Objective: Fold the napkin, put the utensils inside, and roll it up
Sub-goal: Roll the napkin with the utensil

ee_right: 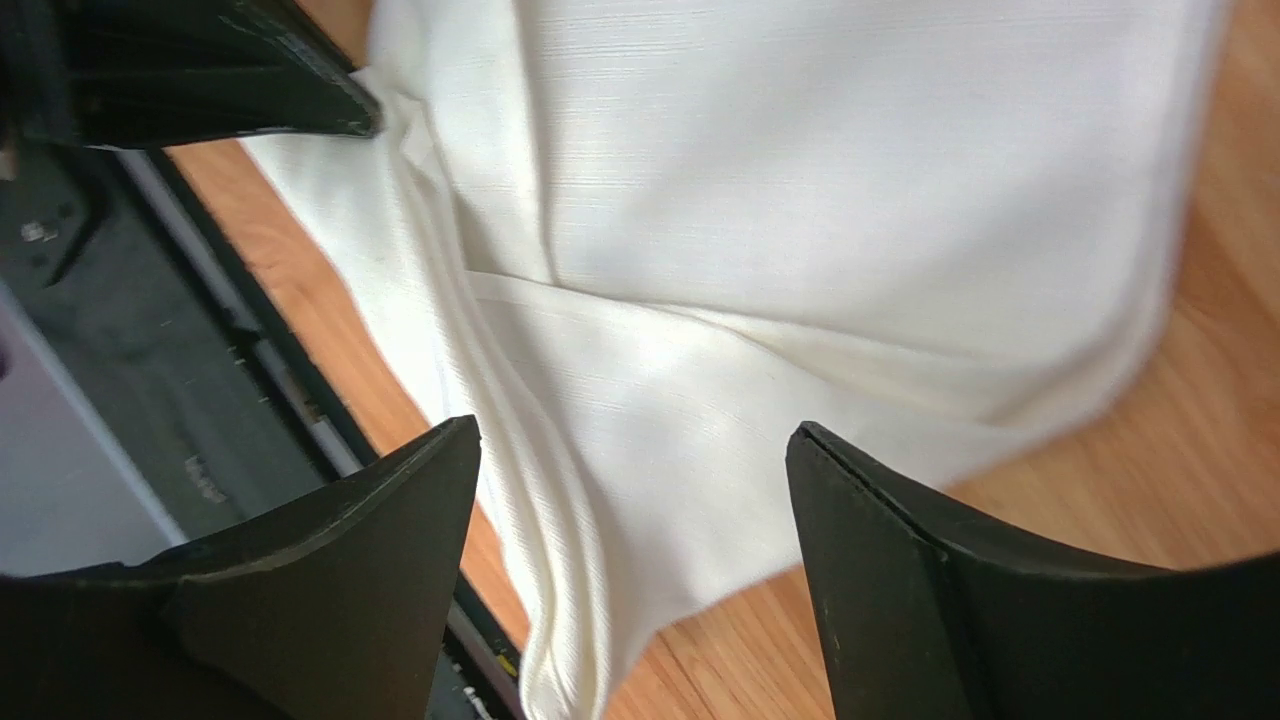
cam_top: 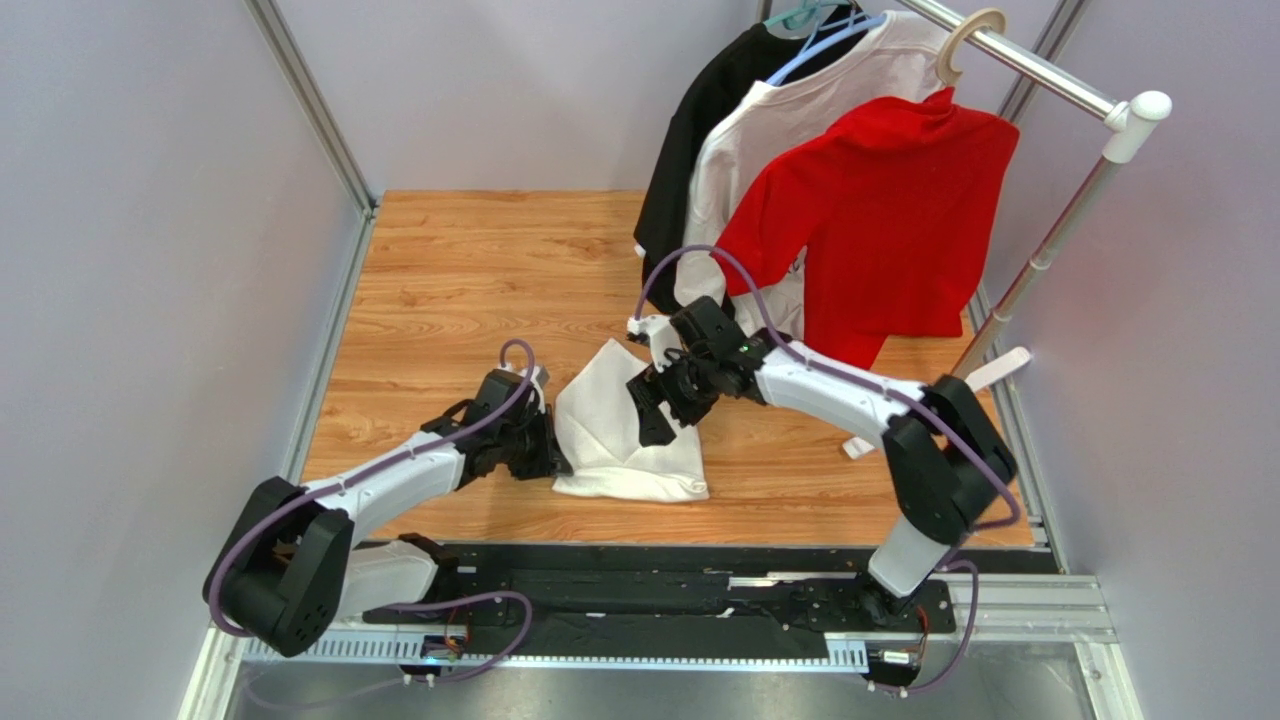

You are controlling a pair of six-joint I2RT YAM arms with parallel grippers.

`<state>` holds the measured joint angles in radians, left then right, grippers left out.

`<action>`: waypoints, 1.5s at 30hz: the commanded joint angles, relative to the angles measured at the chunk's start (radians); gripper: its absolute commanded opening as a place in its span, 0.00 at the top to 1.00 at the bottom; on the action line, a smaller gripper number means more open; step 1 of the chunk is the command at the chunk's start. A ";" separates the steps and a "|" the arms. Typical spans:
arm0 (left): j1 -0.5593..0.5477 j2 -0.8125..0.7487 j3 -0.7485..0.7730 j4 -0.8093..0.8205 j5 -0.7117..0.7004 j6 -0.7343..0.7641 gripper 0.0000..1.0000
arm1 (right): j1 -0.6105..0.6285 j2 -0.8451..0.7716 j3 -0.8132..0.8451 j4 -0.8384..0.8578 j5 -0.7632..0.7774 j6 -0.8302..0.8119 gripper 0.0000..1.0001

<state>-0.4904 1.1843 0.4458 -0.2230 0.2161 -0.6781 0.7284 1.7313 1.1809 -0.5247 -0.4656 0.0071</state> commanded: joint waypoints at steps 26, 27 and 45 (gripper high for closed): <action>-0.002 0.138 0.146 -0.214 0.052 0.124 1.00 | 0.602 -0.067 -0.305 0.658 0.648 -0.325 0.51; -0.002 0.143 0.148 -0.214 0.054 0.124 1.00 | 0.602 -0.059 -0.302 0.660 0.645 -0.328 0.52; -0.002 0.149 0.151 -0.203 0.071 0.132 1.00 | 0.502 0.040 -0.282 0.592 0.492 -0.299 0.58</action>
<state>-0.4892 1.3170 0.5854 -0.4004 0.2771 -0.5728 1.2507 1.7428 0.8631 0.0929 0.0978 -0.3038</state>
